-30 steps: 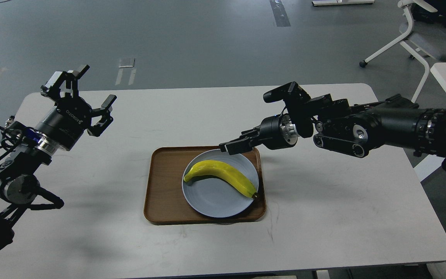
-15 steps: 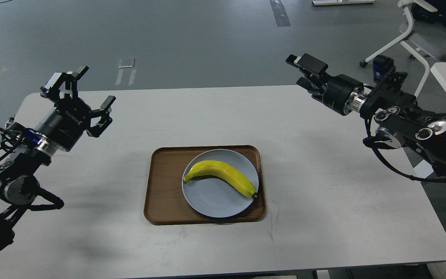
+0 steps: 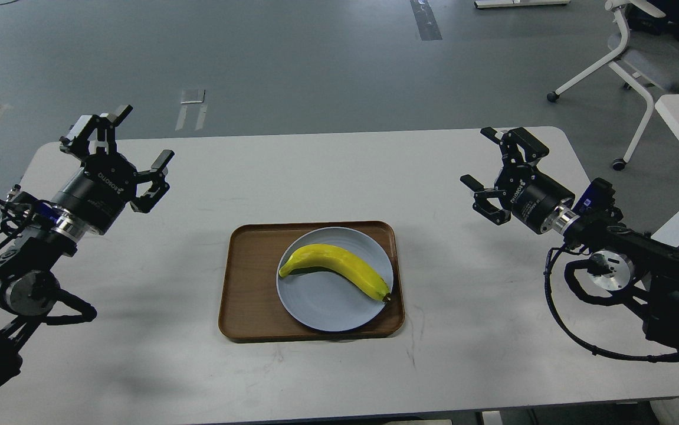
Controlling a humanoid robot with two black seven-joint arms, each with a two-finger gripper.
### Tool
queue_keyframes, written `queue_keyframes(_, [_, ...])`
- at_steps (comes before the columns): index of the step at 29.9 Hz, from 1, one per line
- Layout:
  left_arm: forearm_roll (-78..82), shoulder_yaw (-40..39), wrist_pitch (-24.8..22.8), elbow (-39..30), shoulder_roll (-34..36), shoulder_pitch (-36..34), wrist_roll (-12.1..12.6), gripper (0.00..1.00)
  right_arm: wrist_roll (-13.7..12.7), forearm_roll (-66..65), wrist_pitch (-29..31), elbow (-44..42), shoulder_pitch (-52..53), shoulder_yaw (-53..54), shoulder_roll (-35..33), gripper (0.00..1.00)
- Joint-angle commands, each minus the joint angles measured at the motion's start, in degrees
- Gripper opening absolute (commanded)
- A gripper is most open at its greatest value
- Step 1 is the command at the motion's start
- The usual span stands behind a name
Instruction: Place banana on plate with both arms
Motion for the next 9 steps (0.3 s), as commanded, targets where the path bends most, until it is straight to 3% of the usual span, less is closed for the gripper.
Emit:
queue_keyframes(1, [0.17, 0.13, 0.0, -0.01, -0.22, 0.4, 1.41, 0.98, 0.01, 0.68, 0.37, -0.03, -1.81, 0.19, -1.25, 1.0])
queue_keyframes(4, [0.25, 0.04, 0.0, -0.01, -0.83, 1.54, 2.73, 0.98, 0.01, 0.68, 0.37, 0.06, -2.34, 0.28, -1.34, 1.0])
queue_keyframes(9, [0.25, 0.04, 0.0, 0.08, -1.1, 1.63, 2.73, 0.98, 0.01, 0.77, 0.37, 0.15, -2.52, 0.28, -1.34, 1.0])
